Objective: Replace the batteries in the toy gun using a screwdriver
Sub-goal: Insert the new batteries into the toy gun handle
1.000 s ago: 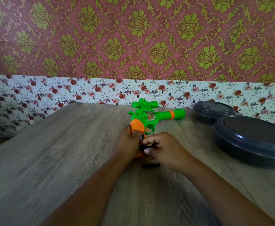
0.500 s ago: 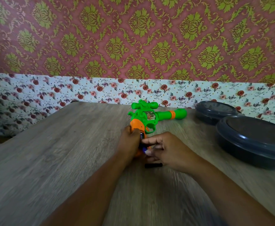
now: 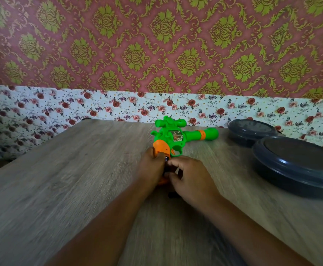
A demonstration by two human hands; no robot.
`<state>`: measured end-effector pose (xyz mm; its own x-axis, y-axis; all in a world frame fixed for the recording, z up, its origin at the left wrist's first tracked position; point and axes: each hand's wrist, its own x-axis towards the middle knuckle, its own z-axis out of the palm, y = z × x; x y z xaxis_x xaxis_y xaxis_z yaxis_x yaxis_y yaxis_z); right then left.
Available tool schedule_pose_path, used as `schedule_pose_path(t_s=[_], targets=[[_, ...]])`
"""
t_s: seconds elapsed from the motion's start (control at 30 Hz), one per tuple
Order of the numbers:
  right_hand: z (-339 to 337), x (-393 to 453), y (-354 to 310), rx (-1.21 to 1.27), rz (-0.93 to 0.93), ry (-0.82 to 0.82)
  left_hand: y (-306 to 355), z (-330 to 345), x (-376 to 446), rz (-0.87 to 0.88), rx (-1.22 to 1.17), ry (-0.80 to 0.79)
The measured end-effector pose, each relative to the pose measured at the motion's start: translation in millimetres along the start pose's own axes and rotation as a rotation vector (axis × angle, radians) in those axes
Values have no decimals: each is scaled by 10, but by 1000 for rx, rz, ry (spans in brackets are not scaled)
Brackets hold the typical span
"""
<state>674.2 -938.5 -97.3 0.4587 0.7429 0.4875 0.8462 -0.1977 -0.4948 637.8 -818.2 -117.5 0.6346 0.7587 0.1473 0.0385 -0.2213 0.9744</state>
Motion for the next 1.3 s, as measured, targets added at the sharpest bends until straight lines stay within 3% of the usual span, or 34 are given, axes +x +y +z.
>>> schedule_pose_path(t_s=[0.2,0.47,0.7,0.77,0.9,1.07,1.3], targets=[[16,36,-20,-43,27,68,34,11,-34,-171,-239,11],[52,38,-65,-116,-7,81,-49,15,15,-180,-249,-27],[35,89,63,-134,-78,-76,-135,41,79,-188,-305,14],[-27,115,111,-86,-77,-70,-100,52,59,-197,-321,30],[-370,177,252,141,109,58,-90,51,72,-270,-420,3],[-583,151,541,-111,200,-181,-86,33,83,-300,-398,7],[-454,138,493,-389,115,-468,-111,13,91,-282,-376,-14]])
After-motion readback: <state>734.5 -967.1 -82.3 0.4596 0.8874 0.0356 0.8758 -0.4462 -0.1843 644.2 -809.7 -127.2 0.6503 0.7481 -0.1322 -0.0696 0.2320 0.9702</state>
